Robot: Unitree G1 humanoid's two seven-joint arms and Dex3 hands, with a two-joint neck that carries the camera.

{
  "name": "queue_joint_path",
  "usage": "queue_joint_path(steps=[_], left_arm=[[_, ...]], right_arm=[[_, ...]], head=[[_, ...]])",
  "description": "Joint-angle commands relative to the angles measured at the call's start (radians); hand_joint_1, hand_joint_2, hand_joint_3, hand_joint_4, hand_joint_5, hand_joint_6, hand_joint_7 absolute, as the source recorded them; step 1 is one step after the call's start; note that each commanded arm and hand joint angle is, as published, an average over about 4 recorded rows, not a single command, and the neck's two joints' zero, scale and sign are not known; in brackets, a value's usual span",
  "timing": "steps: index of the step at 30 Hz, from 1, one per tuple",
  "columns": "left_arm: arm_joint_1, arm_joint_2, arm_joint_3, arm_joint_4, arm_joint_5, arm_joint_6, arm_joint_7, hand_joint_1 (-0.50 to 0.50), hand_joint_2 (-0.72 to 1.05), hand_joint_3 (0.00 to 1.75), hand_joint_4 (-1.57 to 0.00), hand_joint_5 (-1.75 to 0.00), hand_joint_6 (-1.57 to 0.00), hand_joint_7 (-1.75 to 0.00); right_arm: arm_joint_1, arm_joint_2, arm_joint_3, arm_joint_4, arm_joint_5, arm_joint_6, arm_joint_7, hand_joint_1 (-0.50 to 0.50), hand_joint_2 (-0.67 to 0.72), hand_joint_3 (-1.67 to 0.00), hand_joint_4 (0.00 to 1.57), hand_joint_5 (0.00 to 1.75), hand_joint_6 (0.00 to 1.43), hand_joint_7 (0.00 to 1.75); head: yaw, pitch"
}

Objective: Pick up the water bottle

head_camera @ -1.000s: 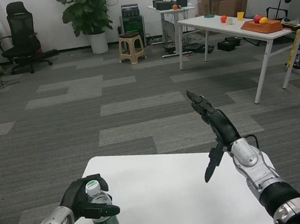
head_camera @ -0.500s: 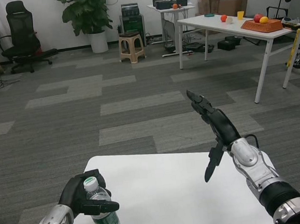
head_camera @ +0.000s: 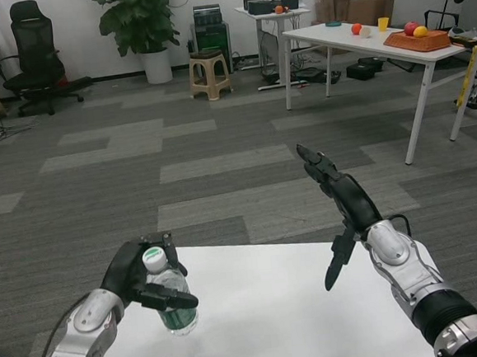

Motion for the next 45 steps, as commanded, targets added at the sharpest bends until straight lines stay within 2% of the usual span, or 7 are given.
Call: queue_joint_path(steps=[1, 3, 9, 12, 18, 26, 45], left_arm=[[-0.06, 0.012, 0.019, -0.058, 0.052, 0.05, -0.007, 0.08, 0.29, 0.13, -1.57, -1.75, -1.32, -1.68], [-0.074, 0.011, 0.018, -0.087, 0.065, 0.08, -0.014, 0.08, 0.34, 0.17, -1.57, -1.75, -1.32, -1.68], [-0.111, 0.009, 0.012, -0.217, 0.083, 0.195, -0.046, 0.08, 0.27, 0.17, -1.57, -1.75, -1.32, -1.68], [-0.122, 0.009, 0.011, -0.278, 0.088, 0.24, -0.049, 0.08, 0.29, 0.17, -1.57, -1.75, -1.31, -1.68], [-0.146, 0.006, -0.008, -0.341, 0.091, 0.283, -0.054, 0.08, 0.25, 0.17, -1.57, -1.75, -1.31, -1.68], [-0.166, 0.005, -0.028, -0.349, 0.091, 0.293, -0.056, 0.08, 0.25, 0.17, -1.57, -1.75, -1.31, -1.69], [-0.167, 0.005, -0.041, -0.349, 0.092, 0.294, -0.056, 0.08, 0.27, 0.17, -1.57, -1.75, -1.31, -1.68]], right_arm=[[-0.011, 0.002, 0.002, 0.002, 0.005, -0.002, -0.004, -0.46, 0.66, 0.0, 0.0, 0.0, 0.0, 0.0], [-0.011, 0.002, 0.003, 0.002, 0.005, -0.002, -0.004, -0.46, 0.66, 0.0, 0.0, 0.0, 0.0, 0.0], [-0.011, 0.002, 0.004, -0.001, 0.005, -0.002, -0.004, -0.46, 0.66, 0.0, 0.0, 0.0, 0.0, 0.0], [-0.011, 0.002, 0.006, -0.001, 0.005, -0.002, -0.004, -0.46, 0.66, 0.0, 0.0, 0.0, 0.0, 0.0], [-0.009, 0.002, 0.009, -0.001, 0.005, -0.002, -0.004, -0.46, 0.66, 0.0, 0.0, 0.0, 0.0, 0.0], [-0.009, 0.001, 0.01, -0.003, 0.005, -0.002, -0.004, -0.46, 0.66, 0.0, 0.0, 0.0, 0.0, 0.0], [-0.008, 0.002, 0.009, -0.005, 0.005, -0.002, -0.004, -0.46, 0.66, 0.0, 0.0, 0.0, 0.0, 0.0]], head=[[0.0, 0.003], [0.0, 0.003], [0.002, 0.002], [0.004, 0.002], [0.004, 0.002], [0.003, 0.002], [0.004, 0.001]])
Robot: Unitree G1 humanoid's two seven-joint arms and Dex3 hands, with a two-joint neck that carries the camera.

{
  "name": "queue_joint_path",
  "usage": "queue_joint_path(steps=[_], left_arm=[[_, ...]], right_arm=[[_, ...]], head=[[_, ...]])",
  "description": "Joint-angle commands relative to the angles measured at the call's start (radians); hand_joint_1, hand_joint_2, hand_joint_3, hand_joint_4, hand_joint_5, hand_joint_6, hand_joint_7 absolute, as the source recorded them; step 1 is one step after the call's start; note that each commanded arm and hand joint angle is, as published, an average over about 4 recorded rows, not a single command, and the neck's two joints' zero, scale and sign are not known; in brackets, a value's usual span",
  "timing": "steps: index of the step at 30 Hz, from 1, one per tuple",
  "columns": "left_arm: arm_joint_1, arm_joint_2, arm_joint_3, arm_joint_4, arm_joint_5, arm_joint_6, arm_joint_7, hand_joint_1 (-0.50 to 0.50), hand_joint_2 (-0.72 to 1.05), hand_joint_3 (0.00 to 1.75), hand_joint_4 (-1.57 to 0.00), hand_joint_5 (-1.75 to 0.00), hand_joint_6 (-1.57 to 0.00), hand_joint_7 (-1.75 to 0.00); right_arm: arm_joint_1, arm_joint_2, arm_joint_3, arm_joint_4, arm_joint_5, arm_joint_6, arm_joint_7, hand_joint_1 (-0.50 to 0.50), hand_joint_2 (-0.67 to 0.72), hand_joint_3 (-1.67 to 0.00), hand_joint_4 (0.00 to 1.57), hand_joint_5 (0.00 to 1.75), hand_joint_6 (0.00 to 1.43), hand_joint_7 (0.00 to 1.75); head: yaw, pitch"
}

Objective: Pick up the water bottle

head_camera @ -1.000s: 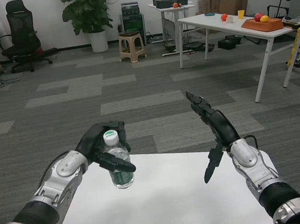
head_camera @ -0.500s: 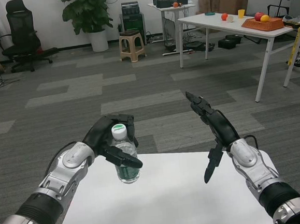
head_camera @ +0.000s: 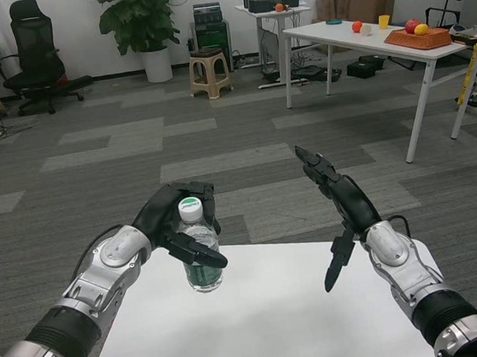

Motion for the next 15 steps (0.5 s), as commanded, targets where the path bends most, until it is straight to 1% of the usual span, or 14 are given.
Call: queue_joint_path(steps=[1, 3, 5, 15], left_arm=[[-0.037, 0.002, 0.002, -0.014, -0.002, -0.002, 0.002, 0.08, 0.29, 0.17, -1.57, -1.75, -1.31, -1.68], [-0.037, 0.002, 0.002, -0.014, -0.002, -0.002, 0.002, 0.08, 0.29, 0.17, -1.57, -1.75, -1.31, -1.69], [-0.037, 0.002, 0.002, -0.014, -0.001, -0.002, 0.002, 0.08, 0.25, 0.17, -1.57, -1.75, -1.31, -1.69], [-0.037, 0.002, 0.002, -0.014, 0.003, -0.001, 0.002, 0.08, 0.25, 0.17, -1.57, -1.75, -1.31, -1.68]], right_arm=[[-0.008, 0.001, -0.001, -0.006, 0.005, -0.002, -0.004, -0.46, 0.66, 0.0, 0.0, 0.0, 0.0, 0.0], [-0.008, 0.001, -0.001, -0.007, 0.005, -0.002, -0.004, -0.46, 0.66, 0.0, 0.0, 0.0, 0.0, 0.0], [-0.008, 0.001, -0.001, -0.008, 0.005, -0.002, -0.004, -0.46, 0.66, 0.0, 0.0, 0.0, 0.0, 0.0], [-0.006, 0.001, -0.003, -0.008, 0.005, -0.002, -0.004, -0.46, 0.66, 0.0, 0.0, 0.0, 0.0, 0.0]], head=[[0.0, 0.001], [0.0, 0.001], [-0.001, 0.001], [-0.002, 0.0]])
